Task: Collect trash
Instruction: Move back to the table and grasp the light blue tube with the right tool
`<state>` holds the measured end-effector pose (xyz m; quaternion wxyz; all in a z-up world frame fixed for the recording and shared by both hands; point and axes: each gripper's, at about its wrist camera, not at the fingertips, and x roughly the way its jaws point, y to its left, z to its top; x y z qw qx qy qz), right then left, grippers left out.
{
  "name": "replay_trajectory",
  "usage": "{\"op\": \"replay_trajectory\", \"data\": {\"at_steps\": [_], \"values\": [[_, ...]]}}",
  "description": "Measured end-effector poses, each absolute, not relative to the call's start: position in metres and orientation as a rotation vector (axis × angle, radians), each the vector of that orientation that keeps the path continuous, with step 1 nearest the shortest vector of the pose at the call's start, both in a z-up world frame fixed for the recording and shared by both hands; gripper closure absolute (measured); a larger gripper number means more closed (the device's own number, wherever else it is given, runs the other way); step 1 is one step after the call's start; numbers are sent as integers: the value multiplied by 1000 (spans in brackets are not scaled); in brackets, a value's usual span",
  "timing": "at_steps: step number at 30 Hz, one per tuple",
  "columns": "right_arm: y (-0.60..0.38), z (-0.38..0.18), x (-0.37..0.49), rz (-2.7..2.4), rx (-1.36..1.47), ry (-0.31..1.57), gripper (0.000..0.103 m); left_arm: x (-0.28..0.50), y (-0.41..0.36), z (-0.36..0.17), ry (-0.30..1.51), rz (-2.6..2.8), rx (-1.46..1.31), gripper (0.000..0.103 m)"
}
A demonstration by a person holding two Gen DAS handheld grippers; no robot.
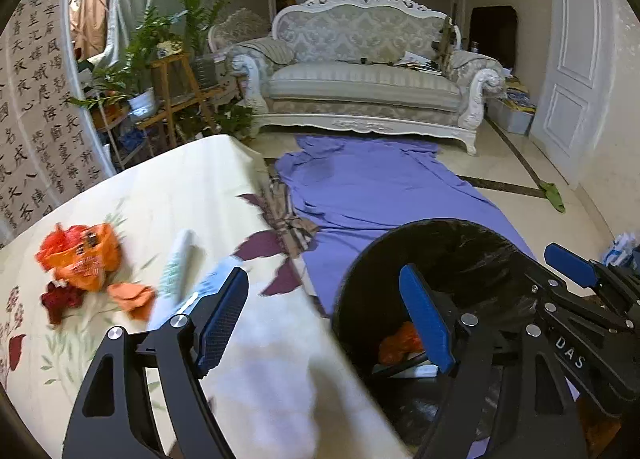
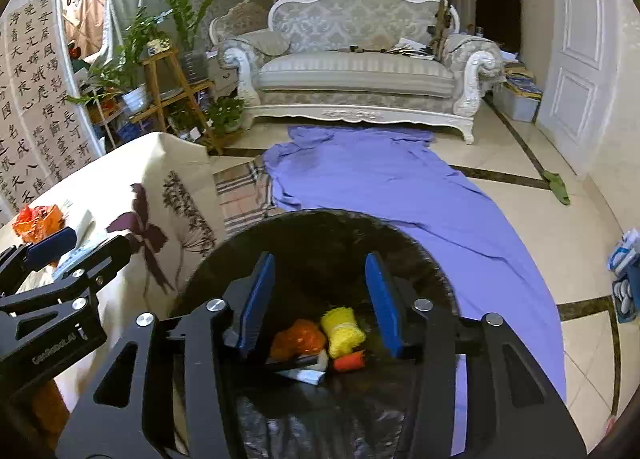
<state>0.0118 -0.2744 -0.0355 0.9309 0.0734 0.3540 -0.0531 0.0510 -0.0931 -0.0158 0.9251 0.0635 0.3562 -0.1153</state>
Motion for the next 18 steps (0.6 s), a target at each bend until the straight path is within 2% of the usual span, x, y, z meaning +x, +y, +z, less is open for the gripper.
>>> {"op": "replay_trajectory", "data": {"at_steps": [18], "values": [[-150,-24,30,136,73,772,56,31,43,-19,778,43,28,27]]}}
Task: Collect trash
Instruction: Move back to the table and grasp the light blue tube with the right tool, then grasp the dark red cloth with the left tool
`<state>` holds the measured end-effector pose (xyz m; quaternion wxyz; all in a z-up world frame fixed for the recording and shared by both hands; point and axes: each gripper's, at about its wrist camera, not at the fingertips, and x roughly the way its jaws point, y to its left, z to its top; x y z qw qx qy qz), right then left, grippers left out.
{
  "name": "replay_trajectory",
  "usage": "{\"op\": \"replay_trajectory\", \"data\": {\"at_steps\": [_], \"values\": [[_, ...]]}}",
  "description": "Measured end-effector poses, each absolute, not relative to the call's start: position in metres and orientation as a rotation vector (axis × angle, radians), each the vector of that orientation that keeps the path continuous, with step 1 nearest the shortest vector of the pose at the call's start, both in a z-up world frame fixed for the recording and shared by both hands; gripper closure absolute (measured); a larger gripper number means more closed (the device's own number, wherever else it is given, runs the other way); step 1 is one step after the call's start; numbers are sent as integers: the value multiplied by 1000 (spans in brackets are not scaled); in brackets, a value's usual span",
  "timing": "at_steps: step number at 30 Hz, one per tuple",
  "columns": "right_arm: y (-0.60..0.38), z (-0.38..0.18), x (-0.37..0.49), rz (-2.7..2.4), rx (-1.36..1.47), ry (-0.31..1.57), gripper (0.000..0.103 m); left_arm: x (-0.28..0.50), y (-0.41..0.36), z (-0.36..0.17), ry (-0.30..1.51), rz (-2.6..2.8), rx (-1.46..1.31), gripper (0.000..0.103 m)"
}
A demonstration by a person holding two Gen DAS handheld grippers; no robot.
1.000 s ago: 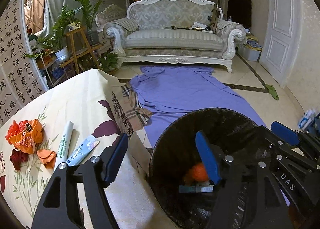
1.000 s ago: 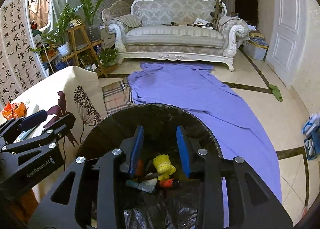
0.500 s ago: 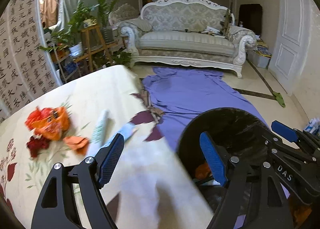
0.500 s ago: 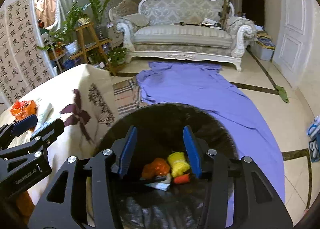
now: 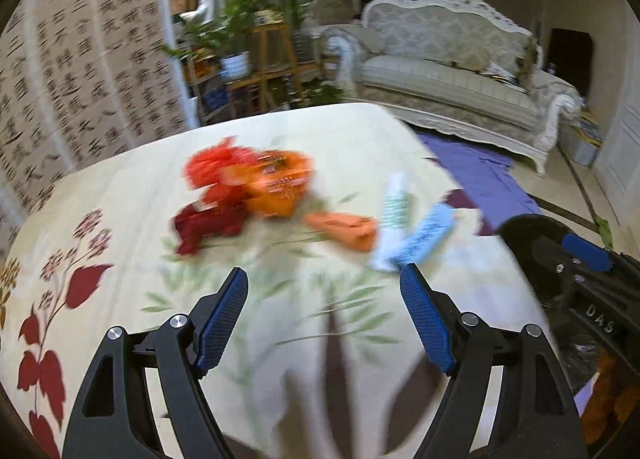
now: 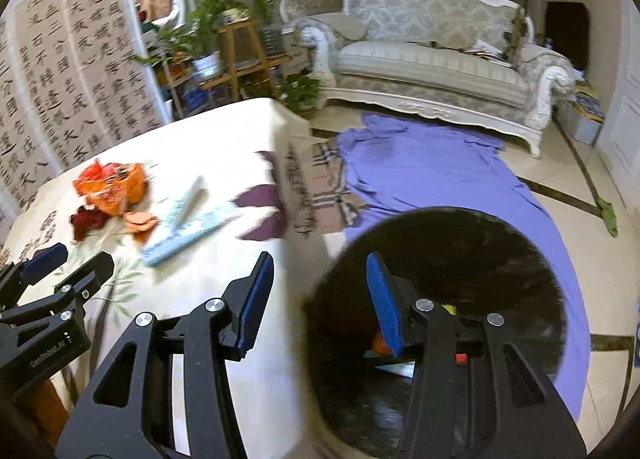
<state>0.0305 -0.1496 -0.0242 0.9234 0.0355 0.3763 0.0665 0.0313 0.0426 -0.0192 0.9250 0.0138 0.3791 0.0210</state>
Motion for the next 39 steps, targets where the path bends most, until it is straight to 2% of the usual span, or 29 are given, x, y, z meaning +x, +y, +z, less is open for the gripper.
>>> {"op": "replay_trajectory", "data": {"at_steps": [14,30,31,33,36,39], "values": [[-76,-21,65,196,12,813,56,24,129,-21,777,185,-52,27],[-76,-38,62,151,-62,878,57,28,142,-29,799,159,-104,27],[-75,-38,62,155,-66,879,58,28,142,-29,800,159,-105,27],[-72,-38,62,162,-77,879,71,29,142,-29,801,158,-106,27],[-67,-39,63,179,-96,879,84,29,144,-30,804,164,-108,27],[-65,-38,64,191,-94,879,90,32,149,-29,807,175,-121,27]]}}
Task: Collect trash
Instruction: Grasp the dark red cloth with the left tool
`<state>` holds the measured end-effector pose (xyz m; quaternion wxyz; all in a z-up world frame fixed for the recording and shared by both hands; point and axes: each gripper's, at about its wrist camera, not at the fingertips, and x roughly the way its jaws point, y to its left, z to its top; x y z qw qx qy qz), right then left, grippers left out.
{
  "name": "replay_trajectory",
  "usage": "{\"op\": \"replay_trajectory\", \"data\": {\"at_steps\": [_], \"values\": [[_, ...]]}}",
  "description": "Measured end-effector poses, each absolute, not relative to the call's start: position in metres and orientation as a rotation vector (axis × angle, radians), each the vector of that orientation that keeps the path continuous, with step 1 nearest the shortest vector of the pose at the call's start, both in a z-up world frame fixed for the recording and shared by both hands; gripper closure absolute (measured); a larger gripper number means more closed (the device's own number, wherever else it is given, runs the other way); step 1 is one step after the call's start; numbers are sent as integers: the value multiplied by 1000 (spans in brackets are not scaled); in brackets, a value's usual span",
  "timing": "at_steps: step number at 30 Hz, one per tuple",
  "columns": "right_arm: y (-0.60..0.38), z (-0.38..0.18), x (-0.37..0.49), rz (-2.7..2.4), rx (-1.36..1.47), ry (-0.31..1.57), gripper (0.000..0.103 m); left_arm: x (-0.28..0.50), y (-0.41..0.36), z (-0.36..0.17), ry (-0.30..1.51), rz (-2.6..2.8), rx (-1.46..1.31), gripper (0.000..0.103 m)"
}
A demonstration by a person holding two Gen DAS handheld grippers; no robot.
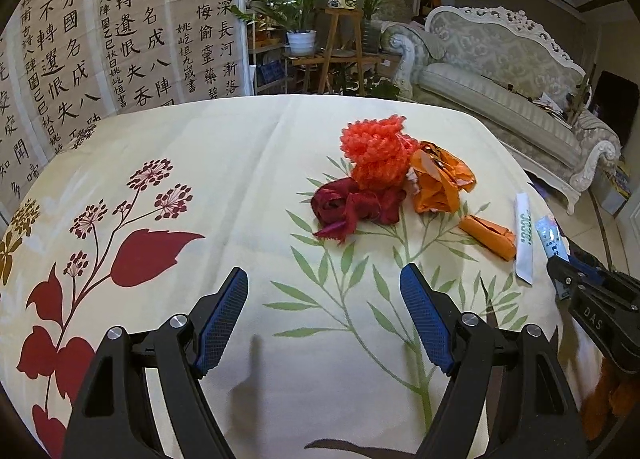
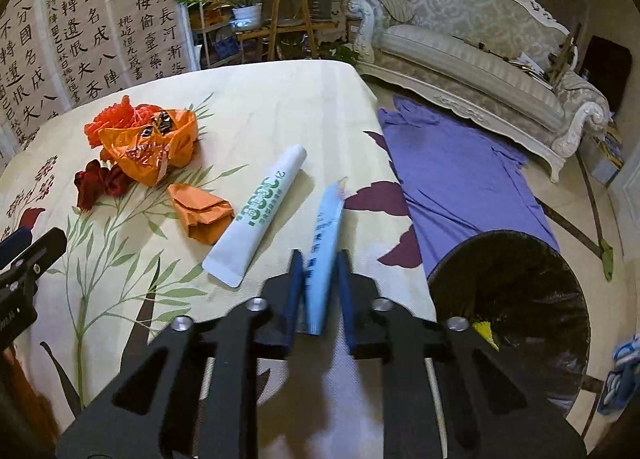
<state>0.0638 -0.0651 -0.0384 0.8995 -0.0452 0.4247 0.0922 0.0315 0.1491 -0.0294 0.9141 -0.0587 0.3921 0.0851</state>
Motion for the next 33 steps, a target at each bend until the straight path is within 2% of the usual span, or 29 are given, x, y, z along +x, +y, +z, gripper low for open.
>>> {"op": "replay_trajectory", "data": {"at_steps": [20,21,22,23,25,27,28,30,33], "values": [[-72,-39,91,228,-60,879,91,81,161,-39,844,158,-77,24],[-73,-40,89,229,-60,879,91,82,162,-39,843,155,-80,27],[-74,-40,89,229,-59,879,91,83,163,-40,845,150,-82,36],[-73,-40,89,229,-59,879,91,83,162,-42,855,139,-79,40],[-73,-40,89,229,-61,878,91,83,159,-45,876,115,-71,64],[-73,-39,89,228,-63,878,91,83,159,-45,885,98,-66,75],[-73,-39,89,228,-65,878,91,82,158,-45,881,90,-67,85],[-73,-38,91,228,-67,878,91,80,157,-45,882,73,-76,97],[-71,-38,90,229,-67,878,91,75,158,-44,878,67,-88,101]]}}
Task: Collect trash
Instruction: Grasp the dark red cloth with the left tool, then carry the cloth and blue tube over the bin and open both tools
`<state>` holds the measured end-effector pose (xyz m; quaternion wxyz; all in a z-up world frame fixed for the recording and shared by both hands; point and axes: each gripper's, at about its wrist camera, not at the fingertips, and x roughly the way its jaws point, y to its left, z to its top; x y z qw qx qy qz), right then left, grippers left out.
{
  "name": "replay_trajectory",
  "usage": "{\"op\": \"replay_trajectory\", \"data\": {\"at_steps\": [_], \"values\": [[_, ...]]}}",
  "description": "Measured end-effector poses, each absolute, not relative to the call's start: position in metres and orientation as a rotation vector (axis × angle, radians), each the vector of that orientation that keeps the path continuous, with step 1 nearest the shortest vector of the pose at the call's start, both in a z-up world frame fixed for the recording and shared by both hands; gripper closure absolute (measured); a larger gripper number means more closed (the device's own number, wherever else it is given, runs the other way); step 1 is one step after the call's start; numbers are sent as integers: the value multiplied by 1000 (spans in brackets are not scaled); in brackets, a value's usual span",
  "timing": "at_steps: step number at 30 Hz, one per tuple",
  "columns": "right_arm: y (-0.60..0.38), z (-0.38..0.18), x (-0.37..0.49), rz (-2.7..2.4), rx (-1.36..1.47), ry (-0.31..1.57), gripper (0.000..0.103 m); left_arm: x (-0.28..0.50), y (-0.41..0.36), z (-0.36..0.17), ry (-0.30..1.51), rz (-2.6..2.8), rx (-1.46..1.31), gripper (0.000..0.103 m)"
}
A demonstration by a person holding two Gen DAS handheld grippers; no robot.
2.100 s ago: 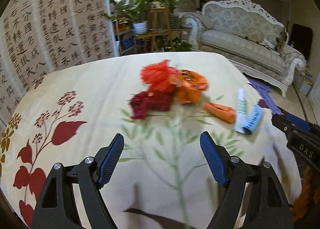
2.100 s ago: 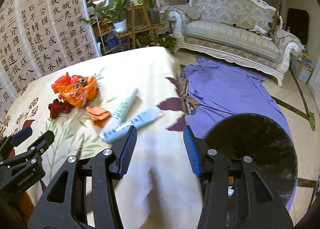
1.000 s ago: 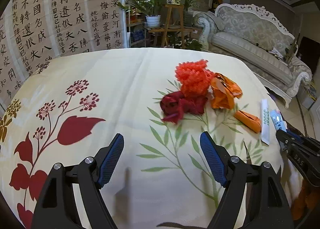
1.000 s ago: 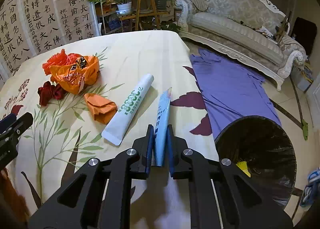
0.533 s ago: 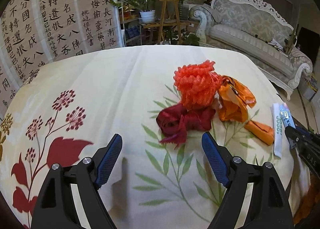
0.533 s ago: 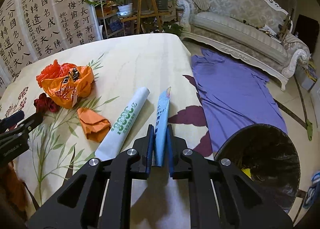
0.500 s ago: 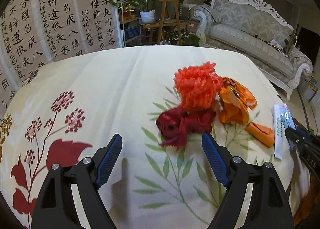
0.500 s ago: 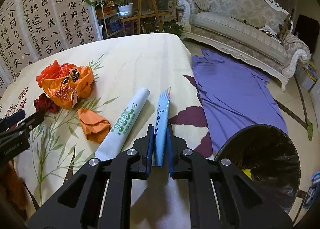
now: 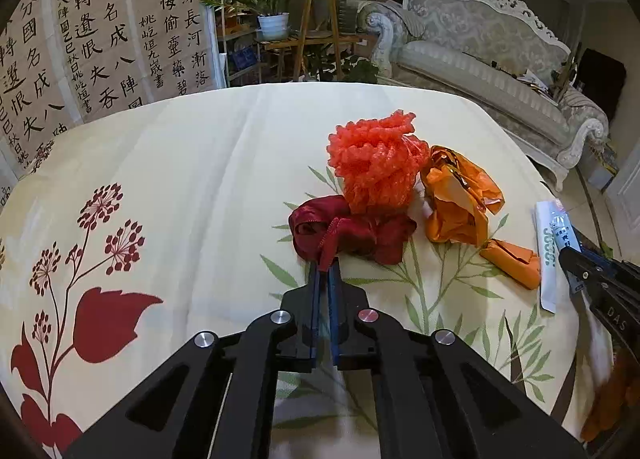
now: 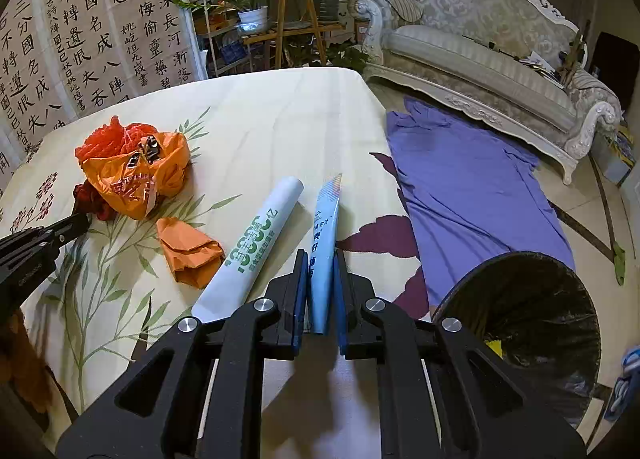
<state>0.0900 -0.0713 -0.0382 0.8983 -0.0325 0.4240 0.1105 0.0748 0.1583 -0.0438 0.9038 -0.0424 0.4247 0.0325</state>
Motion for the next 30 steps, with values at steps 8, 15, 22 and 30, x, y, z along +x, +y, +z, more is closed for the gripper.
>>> {"op": "replay_trajectory", "data": {"at_steps": [8,15,22,30], "values": [[-69,-37,79,234,-65,873,91,54,157,-39,859,69,-98,102],[-69,-35,61,239,-63,866,91,36,156,-30,838,64,-126,102],[-75,-30,40,245,-63,852,91,19,147,-23,813,39,-128,102],[-85,-24,16,232,-60,829,91,0,125,-17,792,-7,-121,102]]}}
